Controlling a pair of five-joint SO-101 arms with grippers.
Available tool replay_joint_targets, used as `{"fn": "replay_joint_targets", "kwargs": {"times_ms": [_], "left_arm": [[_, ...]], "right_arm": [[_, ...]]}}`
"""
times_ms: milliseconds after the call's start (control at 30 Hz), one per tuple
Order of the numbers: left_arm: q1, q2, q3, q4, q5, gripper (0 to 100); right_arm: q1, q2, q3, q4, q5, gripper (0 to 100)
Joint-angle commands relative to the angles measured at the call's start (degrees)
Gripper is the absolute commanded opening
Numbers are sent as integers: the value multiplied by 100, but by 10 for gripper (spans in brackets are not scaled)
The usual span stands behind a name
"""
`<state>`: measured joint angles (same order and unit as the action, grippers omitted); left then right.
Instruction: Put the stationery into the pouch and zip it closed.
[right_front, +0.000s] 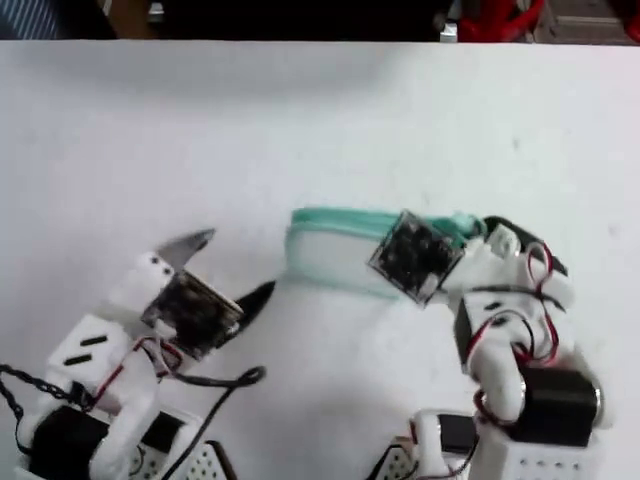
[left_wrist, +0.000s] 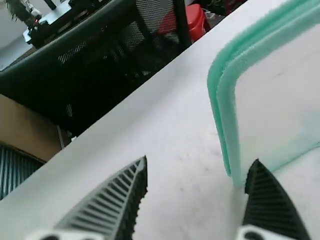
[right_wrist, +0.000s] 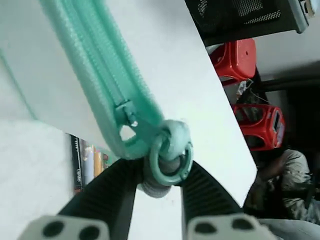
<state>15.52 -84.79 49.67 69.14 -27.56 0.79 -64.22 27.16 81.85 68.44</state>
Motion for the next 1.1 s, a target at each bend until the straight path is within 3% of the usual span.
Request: {"fn": "replay_joint_targets", "kwargs": {"times_ms": [0, 133, 200, 333, 567, 633, 733, 833, 900, 1067], "left_arm": [[259, 796, -281, -369, -132, 321], [365, 1965, -404, -923, -299, 321], [541, 2448, -668, -862, -607, 334], [919, 2976, -1222, -862, -527, 352], [1481, 3055, -809, -1354, -545, 348], [1481, 3046, -492, -1653, -536, 303], [1437, 3046, -167, -2066, -448, 152], [1437, 3046, -114, -2163, 141, 12], [1411, 3046, -123, -2163, 571, 47], [1411, 3046, -431, -1978, 1231, 22]], "right_arm": [[13, -532, 686, -101, 527, 17], [-462, -1279, 932, 119, 527, 17], [-699, -1525, 941, 233, 527, 17], [-769, -1490, 949, 119, 501, 17], [-813, -866, 949, -804, -466, 17], [-787, -593, 949, -1095, -738, 17], [-769, -75, 914, -1420, -1257, 17], [-778, 400, 844, -1569, -1723, 17], [-769, 664, 695, -1596, -2127, 17], [-822, 1165, 308, -1569, -2998, 17]]}}
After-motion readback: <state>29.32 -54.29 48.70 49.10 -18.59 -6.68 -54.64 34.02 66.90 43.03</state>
